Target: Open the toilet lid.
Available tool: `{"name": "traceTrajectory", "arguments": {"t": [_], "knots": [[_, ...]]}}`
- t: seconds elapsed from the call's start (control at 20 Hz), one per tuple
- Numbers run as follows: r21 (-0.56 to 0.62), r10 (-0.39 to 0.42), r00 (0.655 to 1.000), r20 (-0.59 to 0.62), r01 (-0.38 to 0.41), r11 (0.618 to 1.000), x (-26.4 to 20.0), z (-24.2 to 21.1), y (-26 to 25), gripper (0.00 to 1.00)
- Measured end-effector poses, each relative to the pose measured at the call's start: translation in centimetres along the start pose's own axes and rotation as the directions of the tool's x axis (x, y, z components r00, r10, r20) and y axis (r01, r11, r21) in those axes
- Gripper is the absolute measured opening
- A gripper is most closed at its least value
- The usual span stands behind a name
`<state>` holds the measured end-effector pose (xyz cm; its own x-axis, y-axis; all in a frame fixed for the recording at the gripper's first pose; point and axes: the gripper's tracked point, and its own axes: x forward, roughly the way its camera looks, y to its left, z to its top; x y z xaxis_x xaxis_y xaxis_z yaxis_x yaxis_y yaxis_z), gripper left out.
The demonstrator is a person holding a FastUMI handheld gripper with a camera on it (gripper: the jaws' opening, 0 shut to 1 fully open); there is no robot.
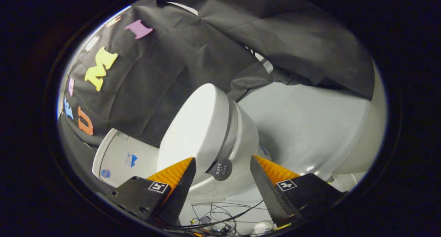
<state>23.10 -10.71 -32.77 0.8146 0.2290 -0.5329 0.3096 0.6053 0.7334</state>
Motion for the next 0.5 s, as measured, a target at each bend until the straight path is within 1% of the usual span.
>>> {"name": "traceTrajectory", "arguments": {"t": [0.1,0.2,0.3,0.35,0.5], "knots": [[0.055,0.02,0.999,-0.031,-0.018,0.998,0.8,-0.6,-0.3,0.97],[0.087,0.026,0.998,-0.051,-0.022,0.996,1.7,-1.3,-0.7,0.92],[0.109,0.051,0.997,-0.053,-0.045,0.993,2.1,-1.4,-0.4,0.84],[0.113,0.062,0.997,-0.053,-0.055,0.992,2.1,-1.5,-0.3,0.78],[0.087,0.074,0.995,-0.071,-0.068,0.994,2.7,-2.1,-0.1,0.64]]}}
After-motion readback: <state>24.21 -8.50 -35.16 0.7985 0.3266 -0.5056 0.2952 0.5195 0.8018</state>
